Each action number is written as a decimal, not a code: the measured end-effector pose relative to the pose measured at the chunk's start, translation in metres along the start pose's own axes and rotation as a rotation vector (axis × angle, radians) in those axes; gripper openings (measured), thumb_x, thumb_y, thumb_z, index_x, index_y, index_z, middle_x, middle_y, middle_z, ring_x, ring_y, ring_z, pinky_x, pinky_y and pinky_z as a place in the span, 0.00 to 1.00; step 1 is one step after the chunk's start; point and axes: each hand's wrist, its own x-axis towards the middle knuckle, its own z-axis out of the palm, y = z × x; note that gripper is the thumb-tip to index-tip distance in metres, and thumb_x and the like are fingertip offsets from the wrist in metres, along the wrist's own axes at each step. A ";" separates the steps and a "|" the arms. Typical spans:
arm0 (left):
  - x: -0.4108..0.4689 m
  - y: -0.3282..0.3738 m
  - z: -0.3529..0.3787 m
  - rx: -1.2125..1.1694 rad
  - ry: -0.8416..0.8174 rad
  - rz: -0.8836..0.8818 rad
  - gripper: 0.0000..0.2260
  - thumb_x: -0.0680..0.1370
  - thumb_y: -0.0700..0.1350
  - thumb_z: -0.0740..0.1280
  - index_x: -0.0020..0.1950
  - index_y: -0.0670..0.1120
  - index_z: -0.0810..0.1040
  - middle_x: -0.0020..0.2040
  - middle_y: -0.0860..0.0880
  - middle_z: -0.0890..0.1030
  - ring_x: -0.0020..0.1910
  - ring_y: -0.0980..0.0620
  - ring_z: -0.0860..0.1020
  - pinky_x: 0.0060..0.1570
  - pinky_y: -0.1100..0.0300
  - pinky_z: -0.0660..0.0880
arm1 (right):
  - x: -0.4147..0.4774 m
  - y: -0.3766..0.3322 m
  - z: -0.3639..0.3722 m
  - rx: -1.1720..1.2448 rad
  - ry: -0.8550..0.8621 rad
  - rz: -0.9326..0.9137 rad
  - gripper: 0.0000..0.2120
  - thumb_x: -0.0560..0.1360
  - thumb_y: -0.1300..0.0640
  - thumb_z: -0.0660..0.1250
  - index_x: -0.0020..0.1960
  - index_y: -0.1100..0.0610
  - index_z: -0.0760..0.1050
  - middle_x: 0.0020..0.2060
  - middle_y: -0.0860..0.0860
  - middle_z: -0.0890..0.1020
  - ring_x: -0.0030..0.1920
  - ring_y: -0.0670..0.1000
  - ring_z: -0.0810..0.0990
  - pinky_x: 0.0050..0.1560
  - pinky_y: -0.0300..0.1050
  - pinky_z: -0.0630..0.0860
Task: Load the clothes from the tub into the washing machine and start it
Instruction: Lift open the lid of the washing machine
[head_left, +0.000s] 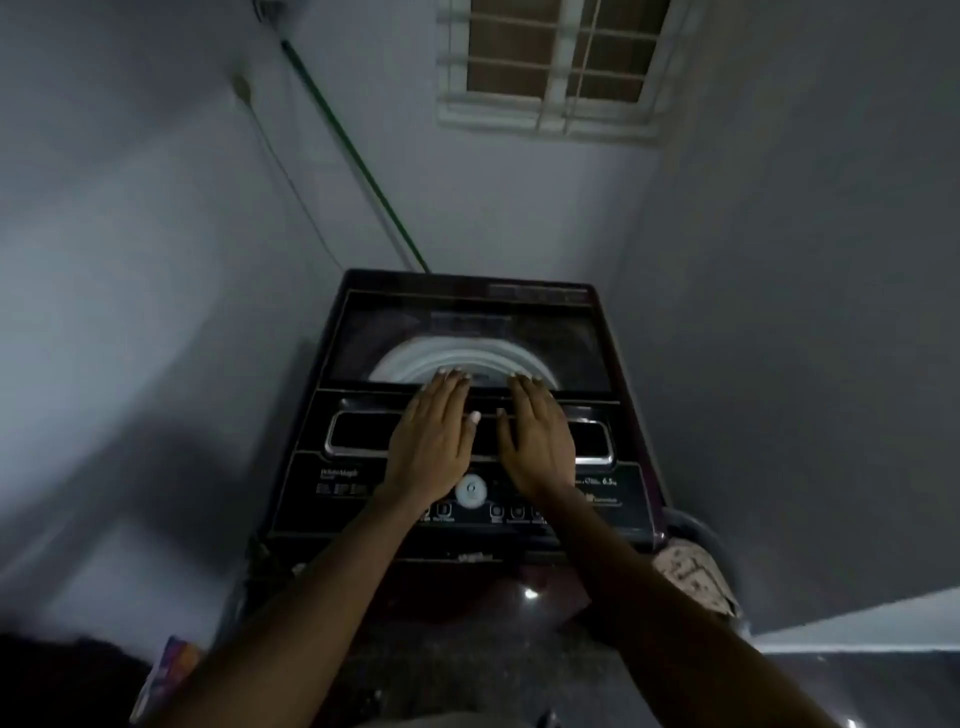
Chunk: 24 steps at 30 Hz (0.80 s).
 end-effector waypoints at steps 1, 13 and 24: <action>-0.003 -0.002 0.003 0.030 -0.048 0.010 0.23 0.84 0.52 0.52 0.74 0.40 0.65 0.75 0.43 0.67 0.75 0.46 0.63 0.73 0.50 0.63 | -0.002 0.003 0.004 -0.020 -0.039 0.000 0.23 0.80 0.52 0.57 0.73 0.58 0.63 0.71 0.55 0.68 0.74 0.54 0.62 0.74 0.51 0.60; -0.045 -0.016 0.034 0.091 -0.227 -0.013 0.31 0.81 0.61 0.52 0.75 0.41 0.64 0.75 0.44 0.66 0.76 0.47 0.62 0.74 0.52 0.58 | 0.000 0.025 0.036 -0.200 -0.279 0.020 0.24 0.81 0.43 0.49 0.71 0.56 0.65 0.68 0.54 0.71 0.70 0.55 0.66 0.73 0.53 0.57; 0.005 -0.019 -0.003 0.155 0.222 0.093 0.21 0.80 0.57 0.61 0.66 0.45 0.77 0.63 0.48 0.79 0.63 0.46 0.76 0.64 0.51 0.67 | 0.096 -0.005 -0.035 -0.017 -0.449 0.185 0.19 0.78 0.42 0.58 0.47 0.56 0.78 0.46 0.56 0.82 0.49 0.56 0.79 0.54 0.53 0.76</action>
